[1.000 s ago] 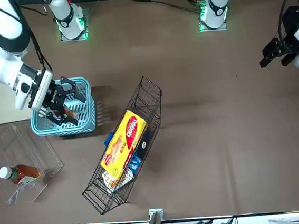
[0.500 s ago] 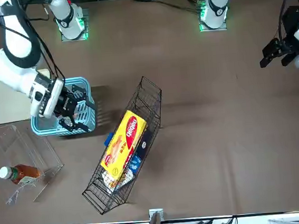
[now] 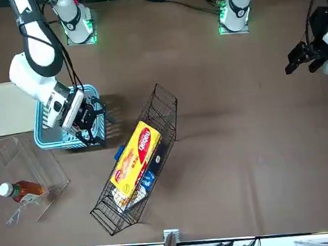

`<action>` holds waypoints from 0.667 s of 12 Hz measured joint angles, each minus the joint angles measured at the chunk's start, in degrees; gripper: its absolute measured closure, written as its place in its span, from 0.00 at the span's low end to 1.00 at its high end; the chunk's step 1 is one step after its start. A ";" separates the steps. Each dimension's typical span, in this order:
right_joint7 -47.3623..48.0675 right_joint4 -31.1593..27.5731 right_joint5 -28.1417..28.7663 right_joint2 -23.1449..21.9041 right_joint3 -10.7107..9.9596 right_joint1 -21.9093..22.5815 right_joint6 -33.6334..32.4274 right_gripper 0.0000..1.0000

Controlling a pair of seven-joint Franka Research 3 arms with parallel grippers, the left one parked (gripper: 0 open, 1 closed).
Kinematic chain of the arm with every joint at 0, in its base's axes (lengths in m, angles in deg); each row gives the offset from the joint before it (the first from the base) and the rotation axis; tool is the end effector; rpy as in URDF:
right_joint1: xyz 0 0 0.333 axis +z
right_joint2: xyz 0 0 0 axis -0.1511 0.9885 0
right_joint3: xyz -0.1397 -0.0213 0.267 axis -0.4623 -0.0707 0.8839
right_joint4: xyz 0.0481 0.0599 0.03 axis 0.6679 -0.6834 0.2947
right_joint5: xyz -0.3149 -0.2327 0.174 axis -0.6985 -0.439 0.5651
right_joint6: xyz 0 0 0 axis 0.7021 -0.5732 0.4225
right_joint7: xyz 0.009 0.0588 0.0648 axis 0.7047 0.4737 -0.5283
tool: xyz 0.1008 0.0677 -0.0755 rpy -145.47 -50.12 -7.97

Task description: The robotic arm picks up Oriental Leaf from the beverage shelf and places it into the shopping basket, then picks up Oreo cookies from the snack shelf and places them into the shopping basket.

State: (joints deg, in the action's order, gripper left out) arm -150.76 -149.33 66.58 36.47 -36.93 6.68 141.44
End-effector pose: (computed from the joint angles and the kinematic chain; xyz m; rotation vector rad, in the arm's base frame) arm 0.6133 0.2052 0.3340 -2.1512 -1.0899 -0.9971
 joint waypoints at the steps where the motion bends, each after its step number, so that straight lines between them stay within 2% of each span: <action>1: 0.00 0.07 0.01 0.34 0.00 0.31 0.52 0.00; 8: -0.01 3.50 0.03 3.62 0.00 0.79 1.29 0.00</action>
State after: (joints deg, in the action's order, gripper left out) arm -150.77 -145.83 66.61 40.09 -36.93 7.47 142.73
